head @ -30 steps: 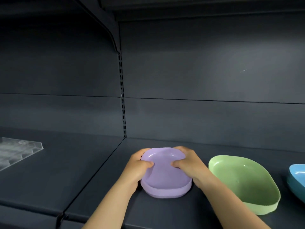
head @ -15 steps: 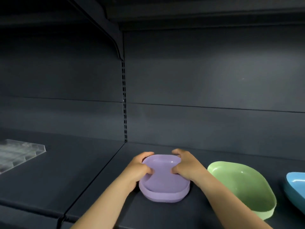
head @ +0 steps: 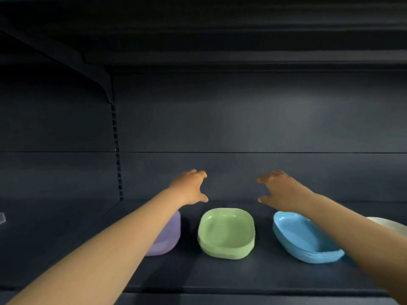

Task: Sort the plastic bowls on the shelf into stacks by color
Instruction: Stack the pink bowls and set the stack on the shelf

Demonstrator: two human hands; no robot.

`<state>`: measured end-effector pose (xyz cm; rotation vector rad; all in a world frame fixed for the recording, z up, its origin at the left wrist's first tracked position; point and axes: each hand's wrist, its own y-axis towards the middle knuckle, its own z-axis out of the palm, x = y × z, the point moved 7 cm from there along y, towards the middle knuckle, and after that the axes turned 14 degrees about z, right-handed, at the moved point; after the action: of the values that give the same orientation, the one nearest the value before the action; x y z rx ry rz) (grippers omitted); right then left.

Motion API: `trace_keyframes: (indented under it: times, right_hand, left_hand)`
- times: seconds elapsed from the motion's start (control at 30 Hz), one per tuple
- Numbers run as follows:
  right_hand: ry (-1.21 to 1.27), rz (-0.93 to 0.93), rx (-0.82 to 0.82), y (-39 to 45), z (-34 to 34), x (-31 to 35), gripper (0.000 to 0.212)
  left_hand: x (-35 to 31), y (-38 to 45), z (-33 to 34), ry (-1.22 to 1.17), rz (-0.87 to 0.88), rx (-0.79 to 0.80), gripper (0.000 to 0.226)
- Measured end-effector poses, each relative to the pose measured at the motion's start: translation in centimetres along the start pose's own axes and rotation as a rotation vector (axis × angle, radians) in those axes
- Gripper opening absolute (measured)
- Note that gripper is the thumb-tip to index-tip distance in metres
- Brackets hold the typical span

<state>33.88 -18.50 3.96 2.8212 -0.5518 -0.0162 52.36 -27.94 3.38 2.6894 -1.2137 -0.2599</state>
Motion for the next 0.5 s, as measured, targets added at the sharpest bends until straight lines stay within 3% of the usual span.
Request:
trace_keyframes:
  times: [0.5]
  right_hand:
    - [-0.032, 0.129, -0.047, -12.9, -5.0, -32.8, 0.055]
  left_hand:
    - [-34.7, 7.0, 4.0, -0.138, 0.134, -0.032, 0.06]
